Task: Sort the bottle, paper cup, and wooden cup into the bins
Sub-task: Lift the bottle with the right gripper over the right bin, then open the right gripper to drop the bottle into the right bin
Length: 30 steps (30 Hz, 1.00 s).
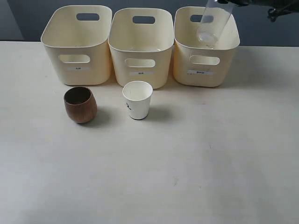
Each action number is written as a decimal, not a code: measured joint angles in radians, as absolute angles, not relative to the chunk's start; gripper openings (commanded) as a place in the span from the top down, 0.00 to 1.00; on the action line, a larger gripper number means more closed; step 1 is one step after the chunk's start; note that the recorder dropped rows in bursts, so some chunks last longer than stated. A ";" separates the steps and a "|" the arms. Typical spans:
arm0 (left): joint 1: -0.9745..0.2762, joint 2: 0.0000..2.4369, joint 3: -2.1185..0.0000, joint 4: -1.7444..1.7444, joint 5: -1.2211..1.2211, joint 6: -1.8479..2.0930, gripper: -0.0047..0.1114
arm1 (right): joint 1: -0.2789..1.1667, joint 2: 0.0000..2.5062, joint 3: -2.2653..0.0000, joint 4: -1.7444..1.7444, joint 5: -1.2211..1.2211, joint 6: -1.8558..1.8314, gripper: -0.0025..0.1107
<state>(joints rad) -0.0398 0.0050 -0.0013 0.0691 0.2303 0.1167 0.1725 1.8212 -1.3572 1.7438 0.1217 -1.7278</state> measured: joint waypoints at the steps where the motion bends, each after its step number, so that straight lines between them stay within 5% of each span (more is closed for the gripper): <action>1: -0.040 0.005 -0.001 0.069 0.230 0.117 0.96 | 0.172 1.838 -1.366 1.744 0.122 -1.728 0.98; 6: -0.040 0.005 -0.001 0.069 0.230 0.117 0.96 | 0.172 1.888 -1.386 1.744 0.142 -1.741 0.88; 15: -0.040 0.005 -0.001 0.069 0.230 0.117 0.96 | 0.172 1.929 -1.394 1.744 0.155 -1.764 0.31; 30: -0.040 0.005 -0.001 0.069 0.230 0.117 0.96 | 0.172 1.874 -1.394 1.744 0.336 -1.608 0.29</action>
